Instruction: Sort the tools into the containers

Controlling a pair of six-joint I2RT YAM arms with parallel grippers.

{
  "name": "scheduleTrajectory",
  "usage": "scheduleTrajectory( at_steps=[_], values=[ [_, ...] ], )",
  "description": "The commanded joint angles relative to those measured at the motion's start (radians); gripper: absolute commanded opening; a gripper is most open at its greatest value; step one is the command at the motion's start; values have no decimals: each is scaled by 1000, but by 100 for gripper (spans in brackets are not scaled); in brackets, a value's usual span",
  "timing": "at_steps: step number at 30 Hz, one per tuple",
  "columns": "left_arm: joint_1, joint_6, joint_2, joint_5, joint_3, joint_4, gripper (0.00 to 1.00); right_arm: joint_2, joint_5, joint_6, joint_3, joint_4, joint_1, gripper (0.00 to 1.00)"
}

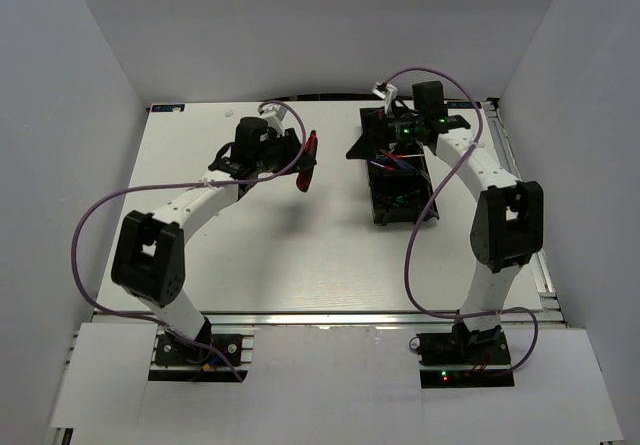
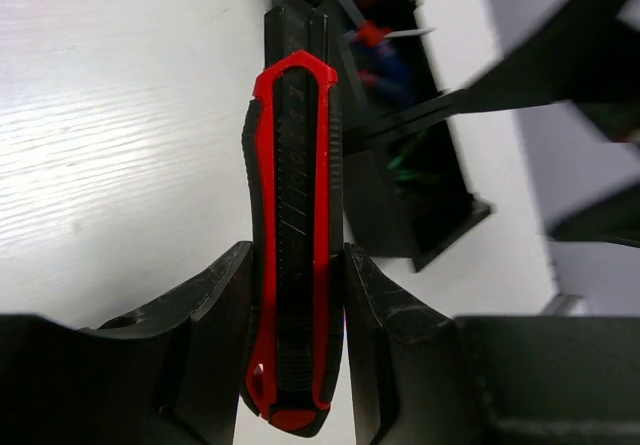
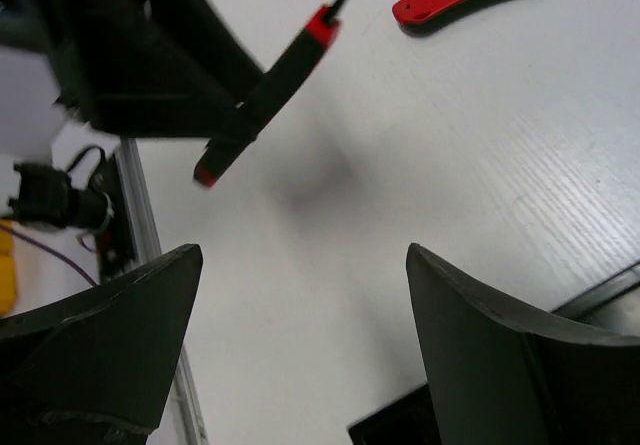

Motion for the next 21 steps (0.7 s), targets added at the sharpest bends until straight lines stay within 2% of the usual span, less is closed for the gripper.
scheduleTrajectory(
  at_steps=[1,3,6,12,18,21],
  values=[
    [-8,-161,-69,75,-108,222,5,27,151,302,77,122,47,90],
    [-18,-181,-87,69,-126,247,5,48,223,355,140,104,81,89],
    [-26,-179,-100,67,-129,246,5,84,233,463,187,125,104,89],
    [-28,-170,-115,55,-133,239,5,116,240,669,139,179,128,89],
    [-29,-170,-104,58,-124,238,6,119,274,679,101,192,159,89],
    [-31,-170,-100,61,-123,239,6,124,294,675,112,202,181,86]
  ],
)
